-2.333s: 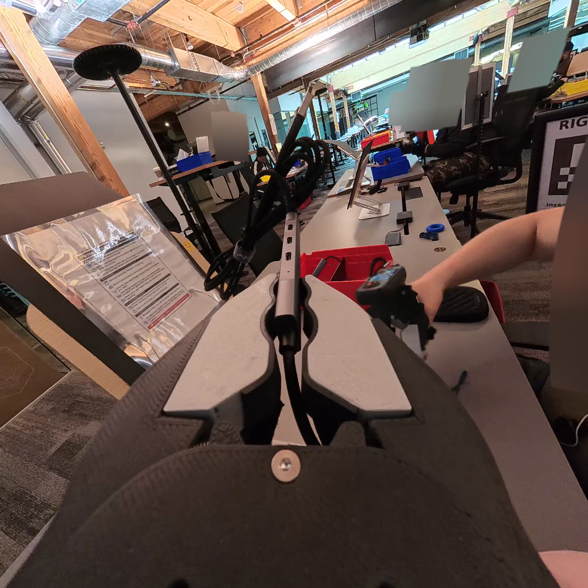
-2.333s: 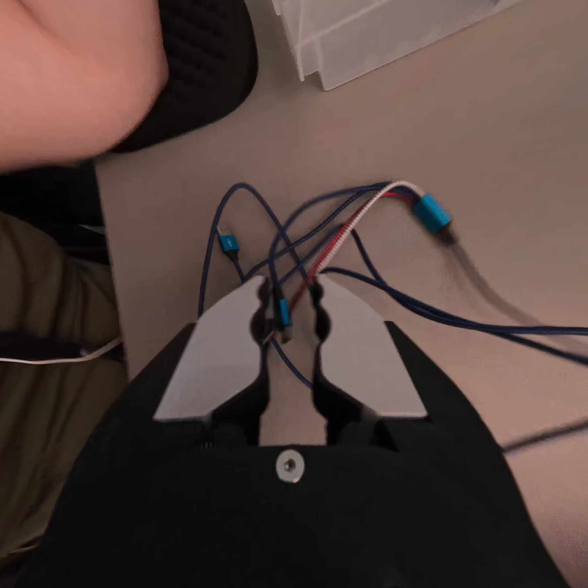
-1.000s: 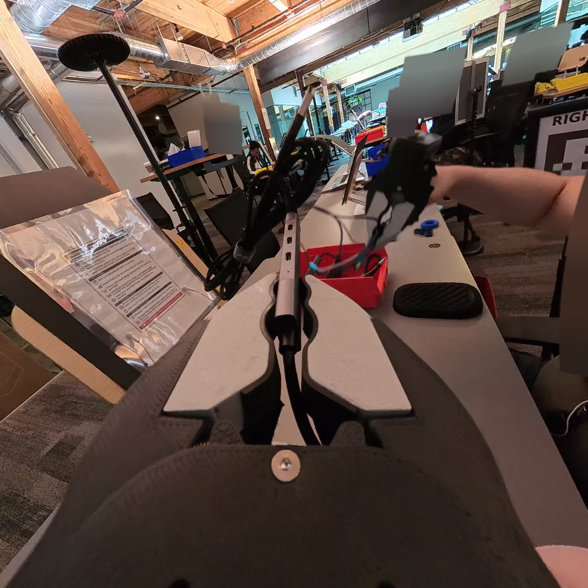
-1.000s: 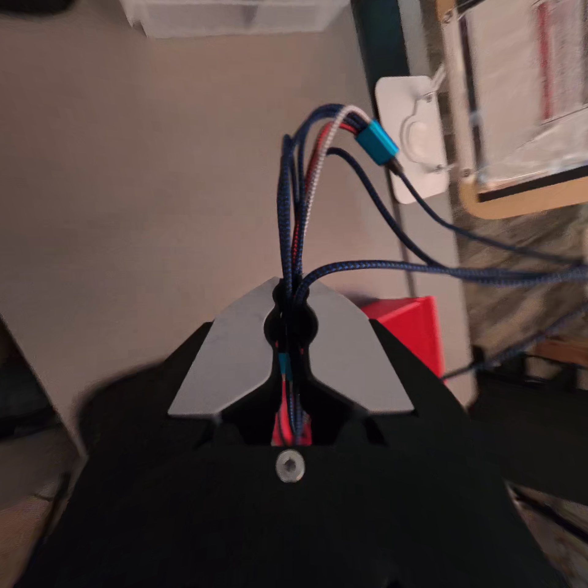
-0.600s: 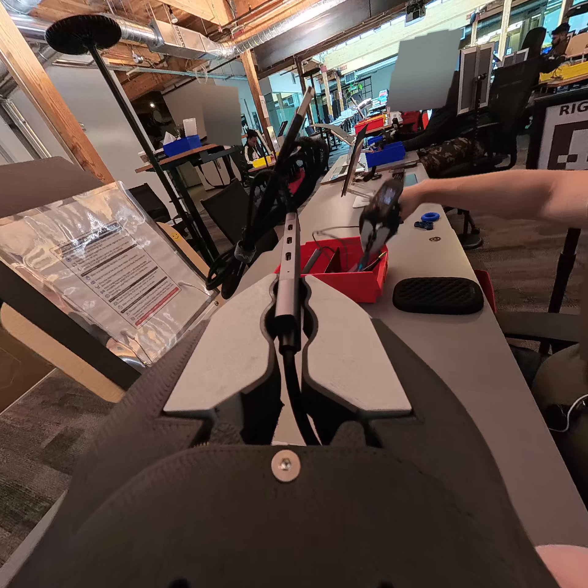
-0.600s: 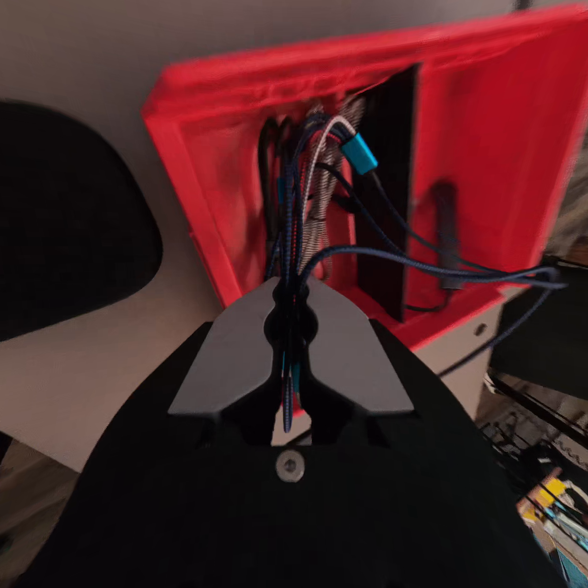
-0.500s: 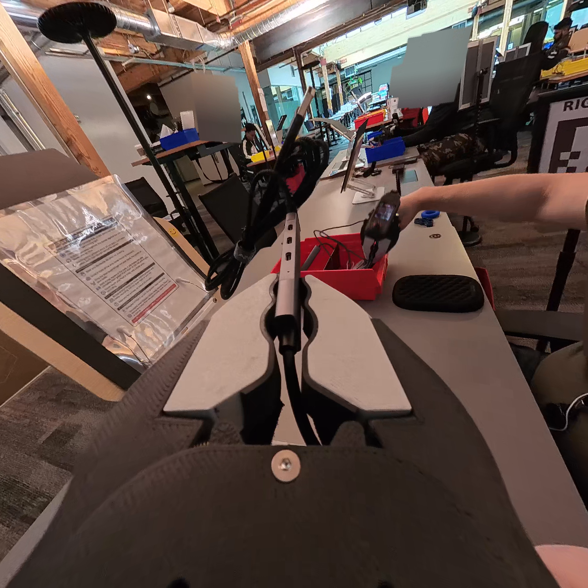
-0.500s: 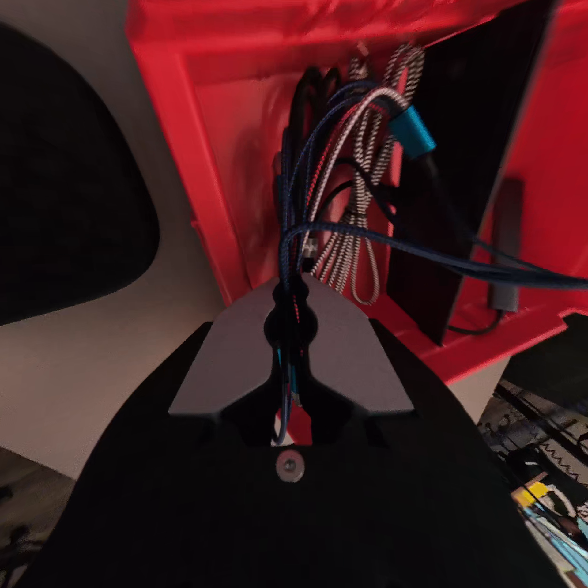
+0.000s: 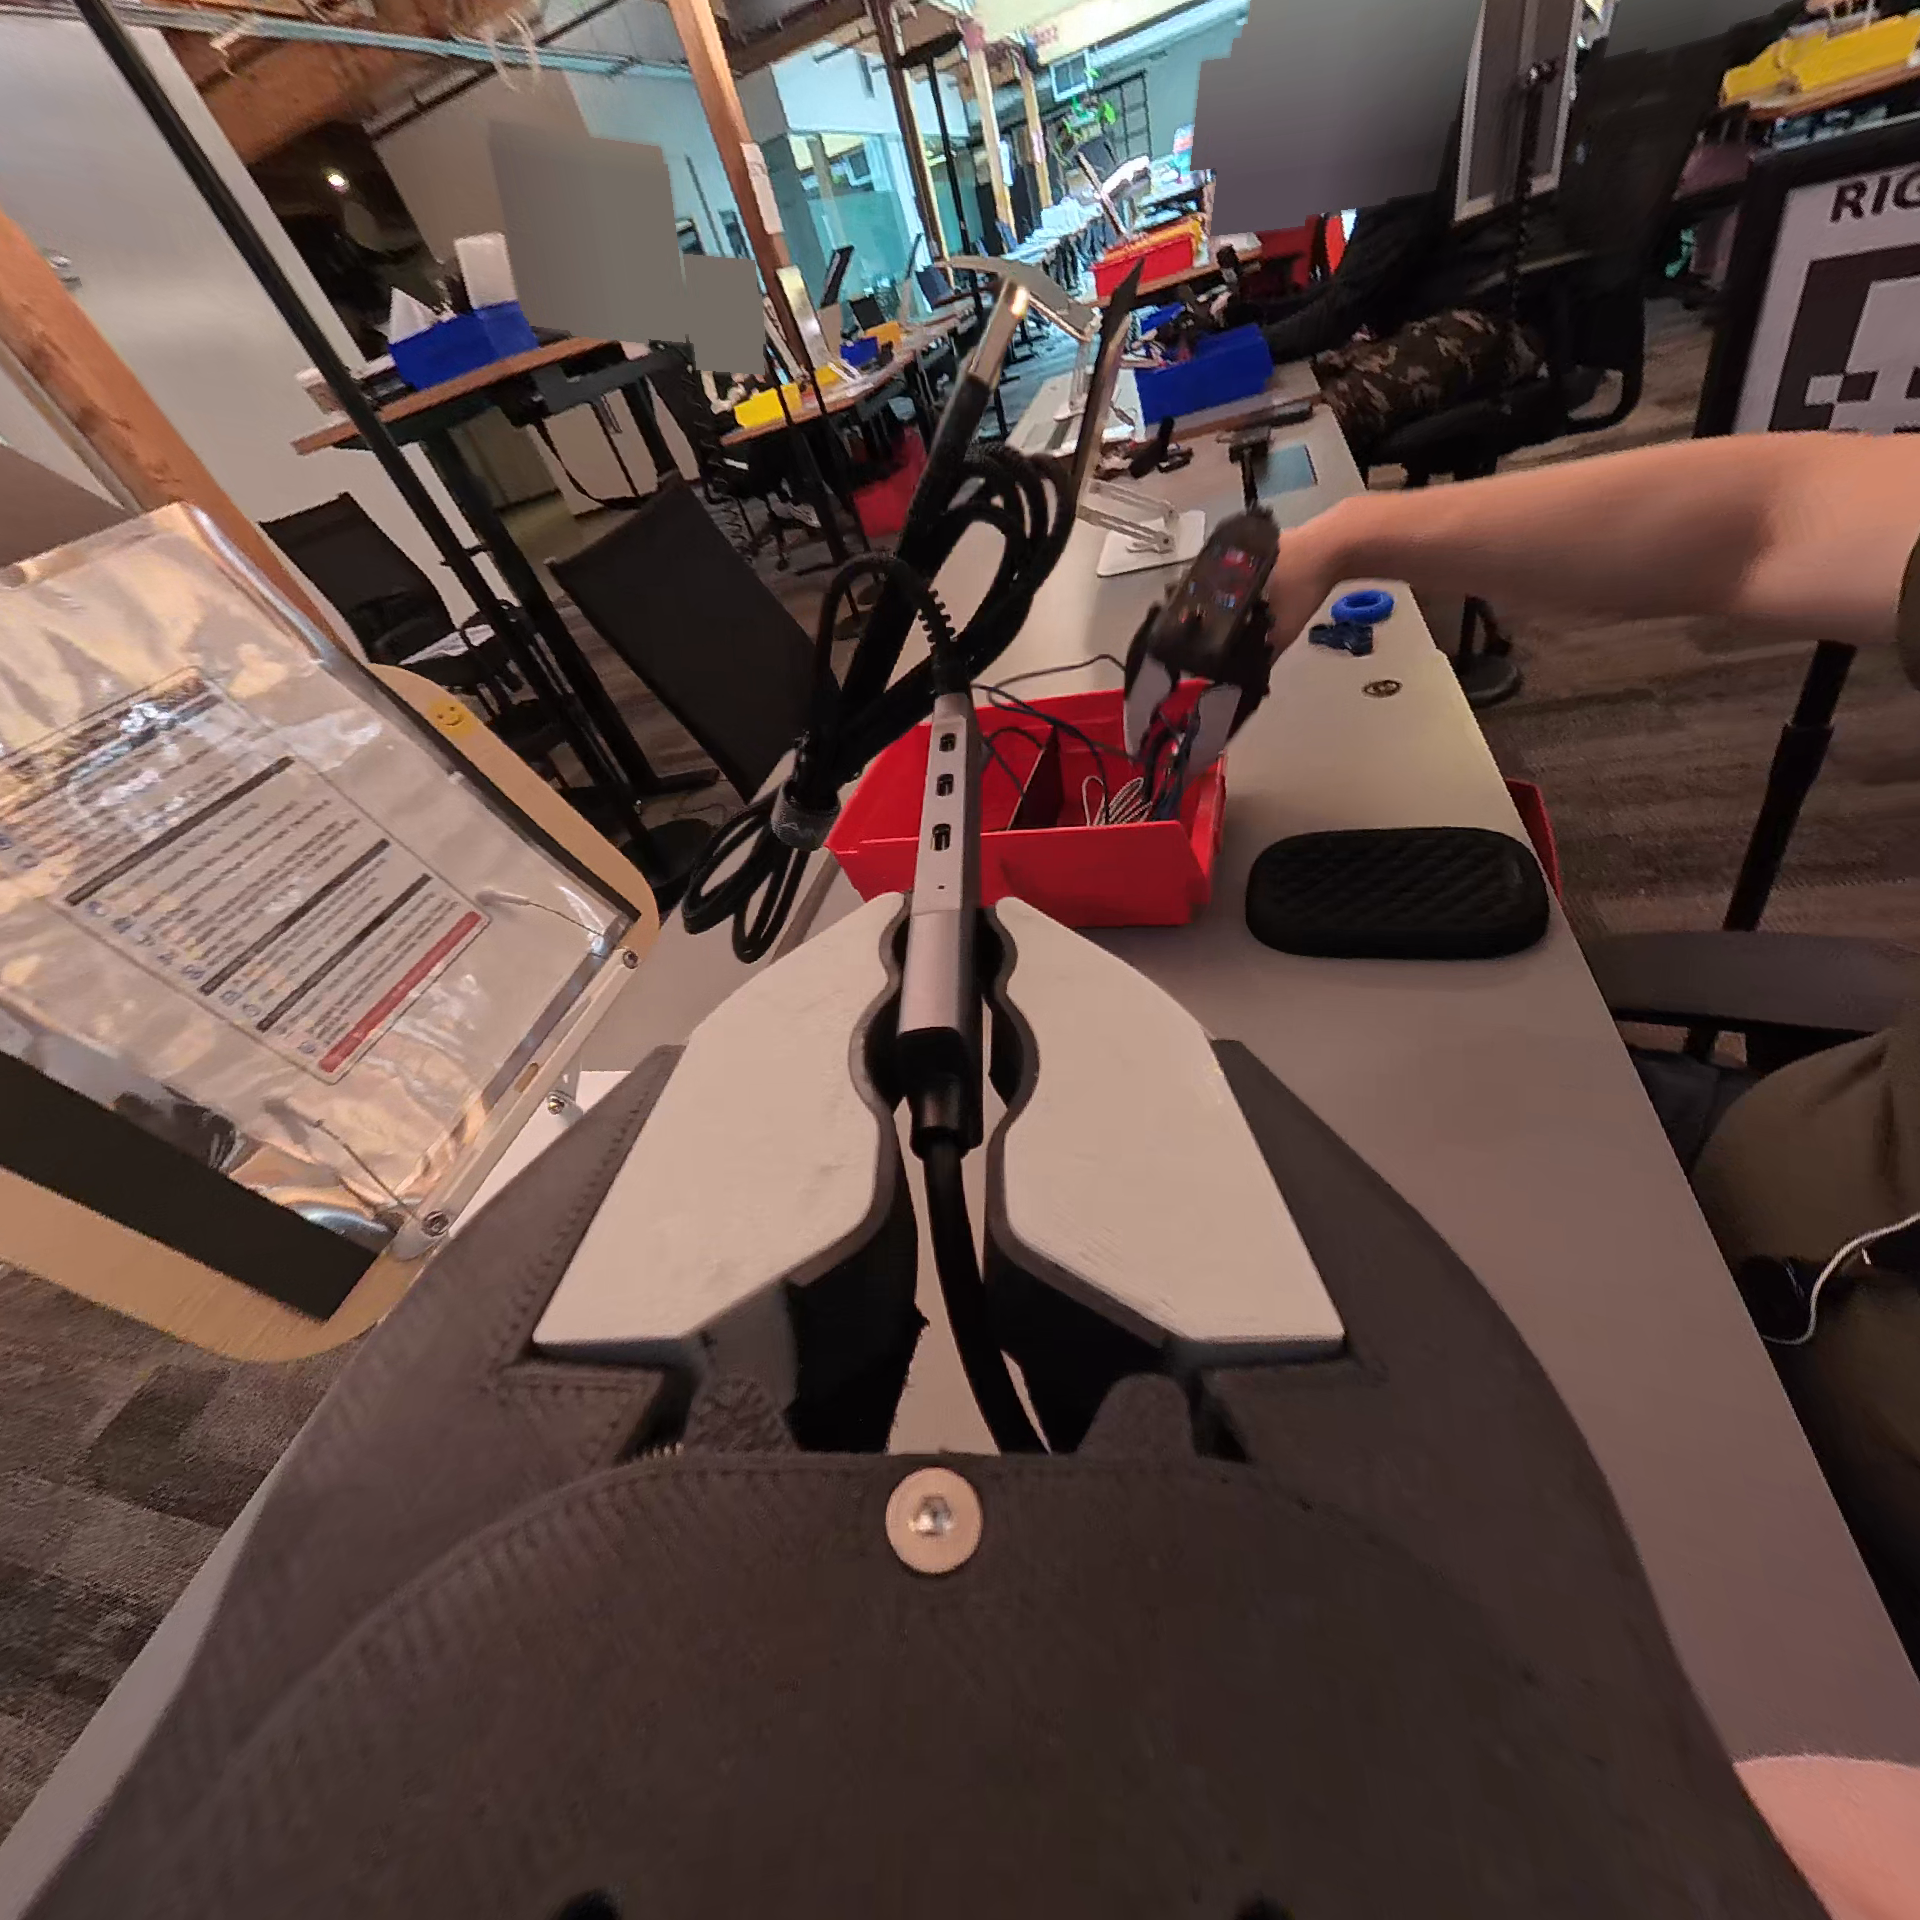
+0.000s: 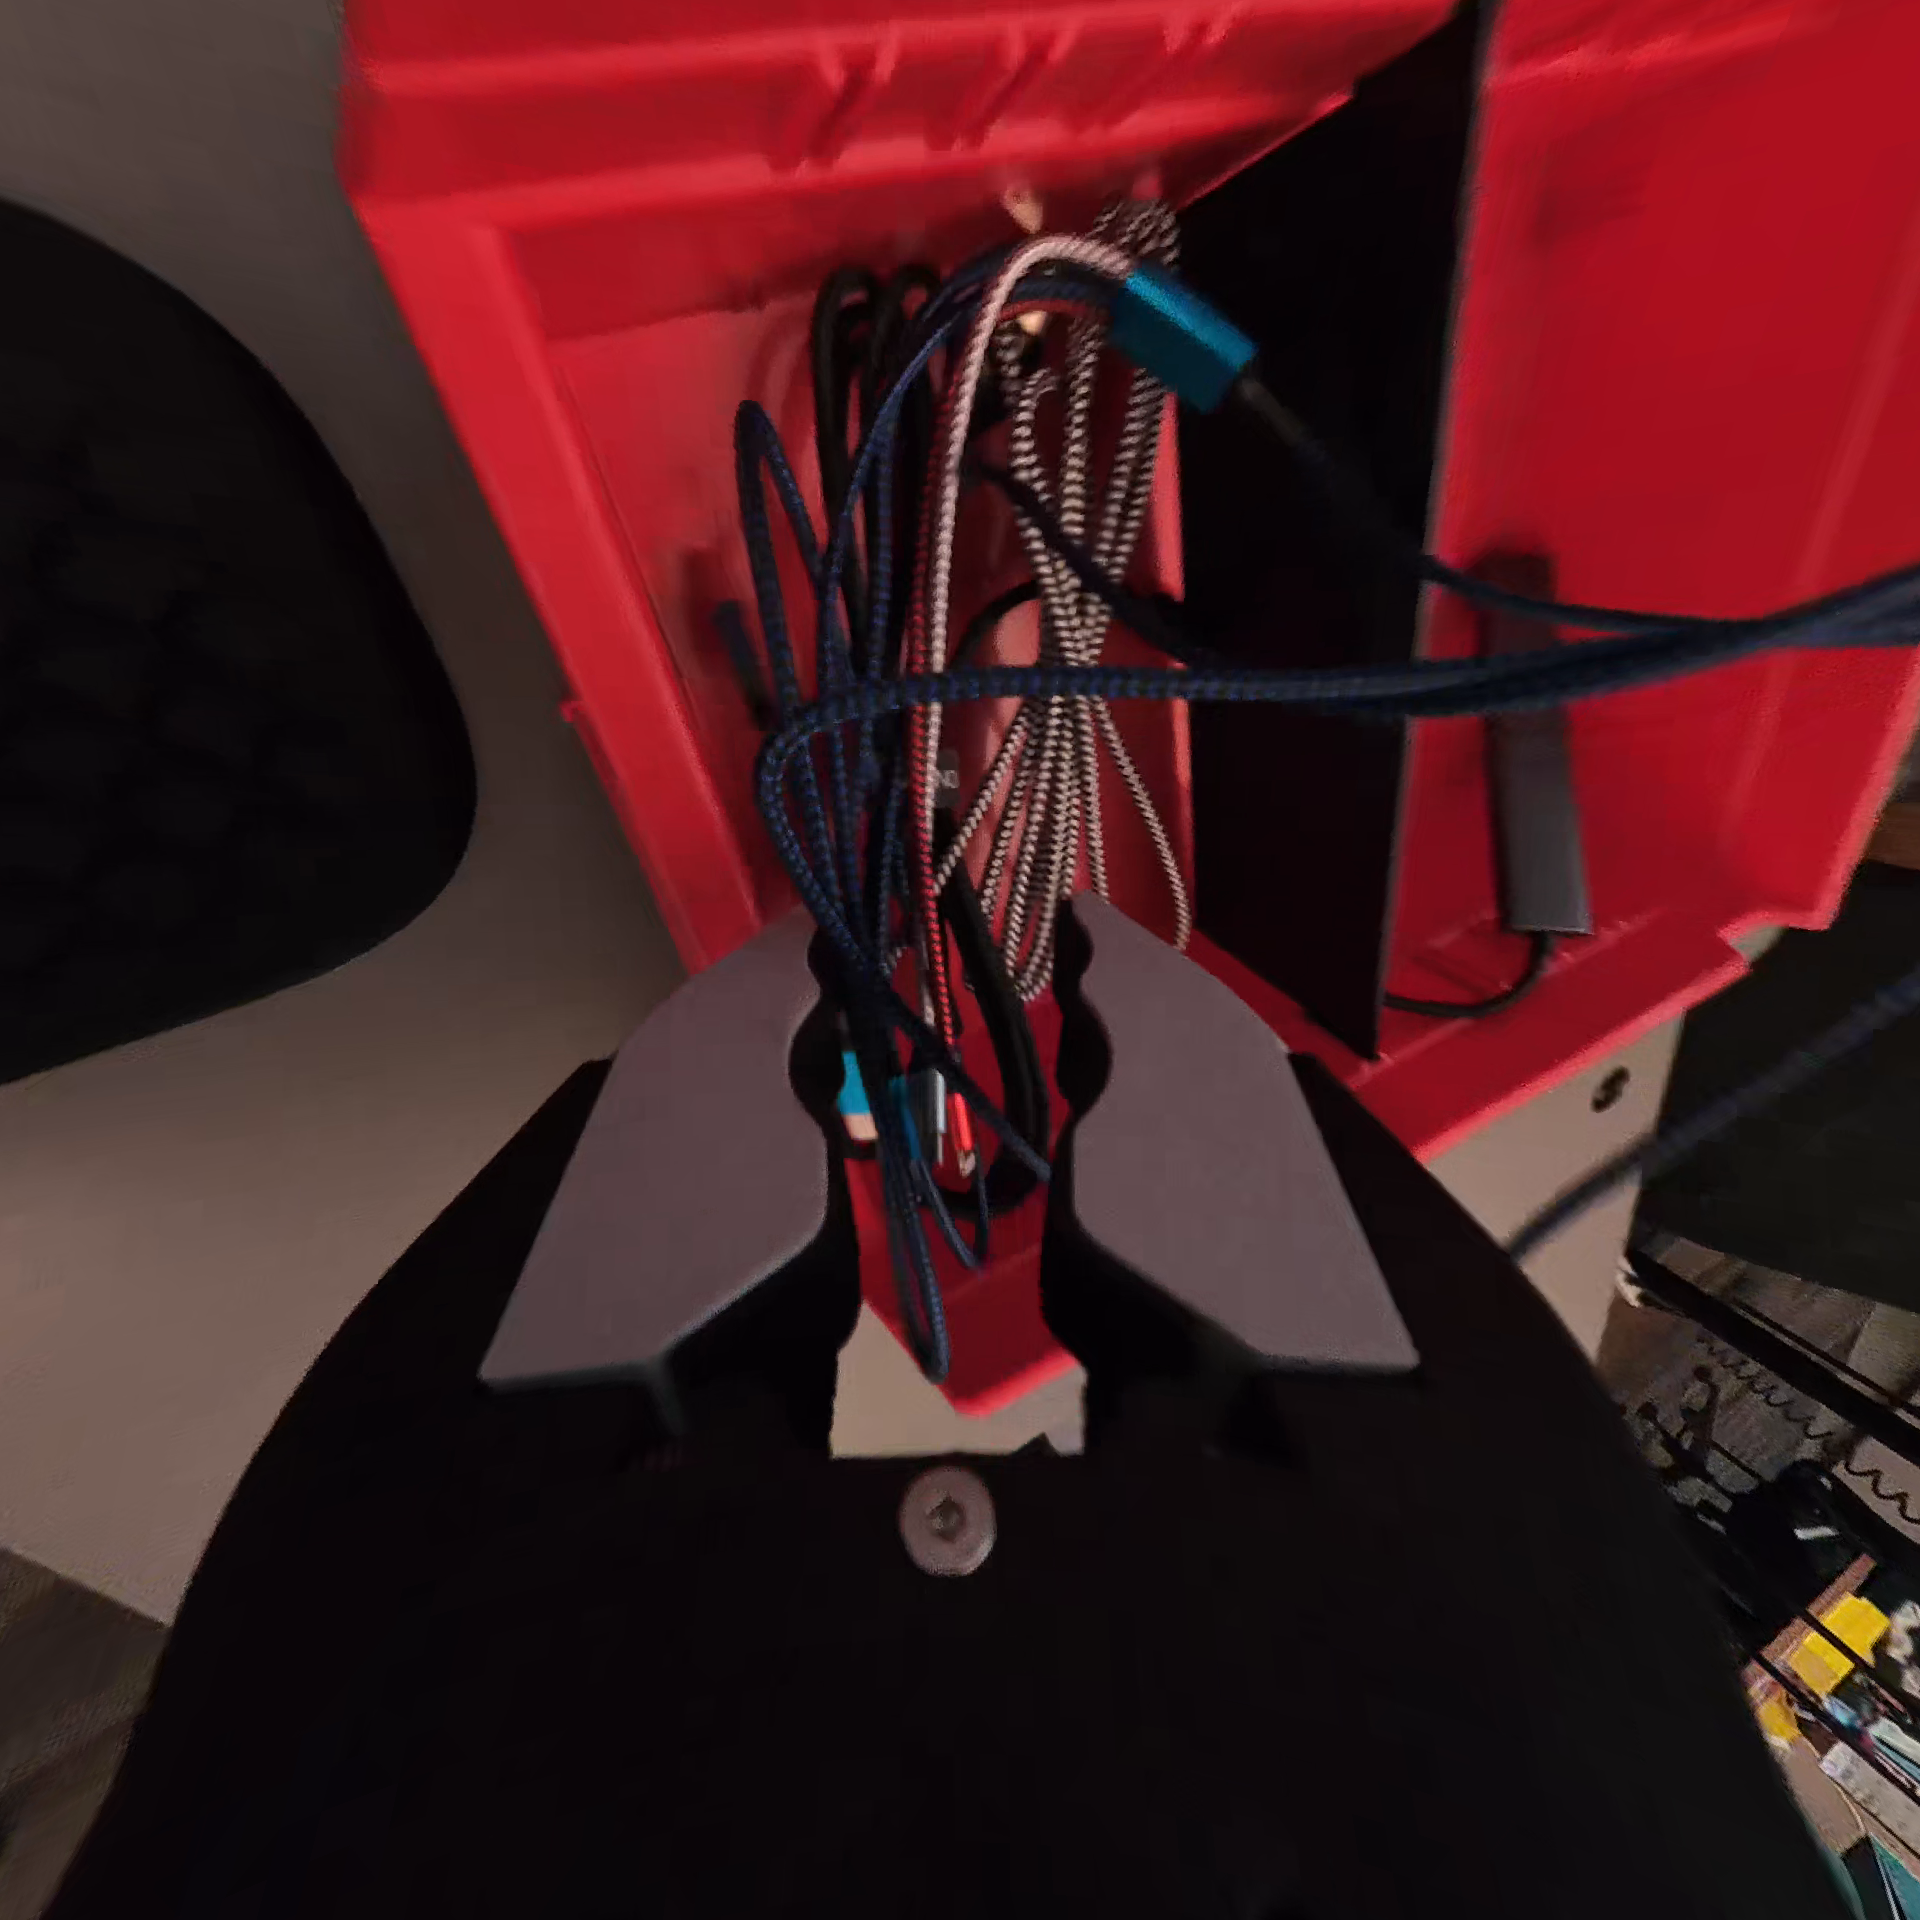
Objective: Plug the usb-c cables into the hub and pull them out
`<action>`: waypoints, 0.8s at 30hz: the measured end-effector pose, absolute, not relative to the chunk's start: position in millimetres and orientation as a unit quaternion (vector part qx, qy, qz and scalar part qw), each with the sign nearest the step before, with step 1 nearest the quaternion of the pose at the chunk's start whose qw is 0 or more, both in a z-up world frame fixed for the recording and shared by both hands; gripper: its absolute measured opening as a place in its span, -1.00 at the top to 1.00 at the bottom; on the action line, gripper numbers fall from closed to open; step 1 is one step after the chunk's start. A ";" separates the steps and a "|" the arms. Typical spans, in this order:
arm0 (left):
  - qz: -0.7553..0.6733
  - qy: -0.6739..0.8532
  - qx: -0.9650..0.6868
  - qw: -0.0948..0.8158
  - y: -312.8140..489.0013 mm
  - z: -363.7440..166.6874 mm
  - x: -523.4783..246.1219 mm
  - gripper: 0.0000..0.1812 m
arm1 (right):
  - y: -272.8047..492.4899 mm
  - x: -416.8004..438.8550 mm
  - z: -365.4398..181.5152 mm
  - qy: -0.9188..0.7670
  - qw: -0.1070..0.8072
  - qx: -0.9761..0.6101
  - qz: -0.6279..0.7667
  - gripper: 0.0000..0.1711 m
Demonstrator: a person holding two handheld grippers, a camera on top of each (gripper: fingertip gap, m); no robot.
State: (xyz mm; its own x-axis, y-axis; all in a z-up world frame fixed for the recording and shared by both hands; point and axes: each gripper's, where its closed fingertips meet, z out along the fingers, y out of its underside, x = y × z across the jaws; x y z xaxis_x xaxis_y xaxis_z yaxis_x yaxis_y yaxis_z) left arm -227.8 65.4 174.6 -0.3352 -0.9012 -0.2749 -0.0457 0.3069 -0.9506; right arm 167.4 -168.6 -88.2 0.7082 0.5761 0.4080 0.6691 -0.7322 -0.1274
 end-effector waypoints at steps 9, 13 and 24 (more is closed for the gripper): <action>-0.463 0.685 -0.356 0.436 57.6 165.8 -211.3 0.91 | -192.3 196.1 -26.3 -0.309 0.158 -0.895 -0.280 0.47; -0.456 0.694 -0.361 0.424 54.4 158.9 -202.0 0.91 | -208.1 193.9 -51.1 -0.299 0.116 -0.917 -0.235 0.53; -0.450 0.705 -0.363 0.410 49.9 151.9 -192.8 0.91 | -205.4 191.6 -101.1 -0.319 0.069 -0.917 -0.230 0.78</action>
